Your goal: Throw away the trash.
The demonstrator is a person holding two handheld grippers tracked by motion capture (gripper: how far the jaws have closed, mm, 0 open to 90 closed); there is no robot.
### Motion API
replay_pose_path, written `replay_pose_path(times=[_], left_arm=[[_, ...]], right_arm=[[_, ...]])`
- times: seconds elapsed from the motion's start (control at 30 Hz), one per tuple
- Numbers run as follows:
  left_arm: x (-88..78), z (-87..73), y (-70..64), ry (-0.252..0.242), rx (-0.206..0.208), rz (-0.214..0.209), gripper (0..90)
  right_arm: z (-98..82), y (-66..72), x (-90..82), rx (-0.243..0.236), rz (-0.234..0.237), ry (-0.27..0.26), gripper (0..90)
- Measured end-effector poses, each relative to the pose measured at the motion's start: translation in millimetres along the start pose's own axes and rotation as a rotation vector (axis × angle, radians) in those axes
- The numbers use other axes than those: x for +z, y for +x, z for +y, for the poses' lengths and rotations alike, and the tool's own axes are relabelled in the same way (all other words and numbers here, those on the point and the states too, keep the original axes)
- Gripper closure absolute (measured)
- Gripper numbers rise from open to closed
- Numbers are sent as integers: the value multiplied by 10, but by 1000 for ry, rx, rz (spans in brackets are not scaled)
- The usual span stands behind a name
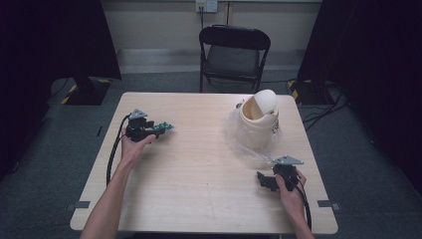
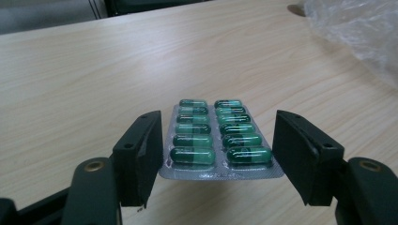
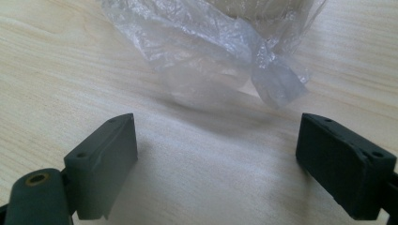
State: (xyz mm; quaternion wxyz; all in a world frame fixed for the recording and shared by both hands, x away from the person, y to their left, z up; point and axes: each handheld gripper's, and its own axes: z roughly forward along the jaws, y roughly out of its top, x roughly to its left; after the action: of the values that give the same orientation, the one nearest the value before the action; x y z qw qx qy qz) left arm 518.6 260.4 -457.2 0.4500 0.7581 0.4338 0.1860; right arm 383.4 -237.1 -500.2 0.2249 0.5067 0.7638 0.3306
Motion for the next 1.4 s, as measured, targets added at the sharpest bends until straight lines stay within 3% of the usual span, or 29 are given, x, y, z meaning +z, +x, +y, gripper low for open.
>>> replay_pose_path(times=[0.27, 0.3, 0.47, 0.53, 0.63, 0.7, 1.2, 1.4], left_arm=[[-29, 75, -171, -27, 9, -59, 343], [-36, 102, -242, -43, 1, -86, 343], [-45, 166, -360, -39, 38, -107, 344], [-53, 232, -454, -54, 48, -140, 344], [-57, 328, -579, -66, 82, -158, 344], [-41, 372, -621, -67, 83, -172, 343], [-1, 599, -910, -100, 102, -229, 344], [15, 742, -1056, -110, 132, -250, 344]], right_arm=[[0, 0, 0, 0, 0, 0, 121], [0, 0, 0, 0, 0, 0, 121], [0, 0, 0, 0, 0, 0, 121], [0, 0, 1, -1, -1, -2, 121], [0, 0, 1, -1, -1, -1, 121], [0, 0, 0, -1, 0, -1, 121], [0, 0, 1, -1, -1, -2, 121], [0, 1, 0, 0, -2, -1, 121]])
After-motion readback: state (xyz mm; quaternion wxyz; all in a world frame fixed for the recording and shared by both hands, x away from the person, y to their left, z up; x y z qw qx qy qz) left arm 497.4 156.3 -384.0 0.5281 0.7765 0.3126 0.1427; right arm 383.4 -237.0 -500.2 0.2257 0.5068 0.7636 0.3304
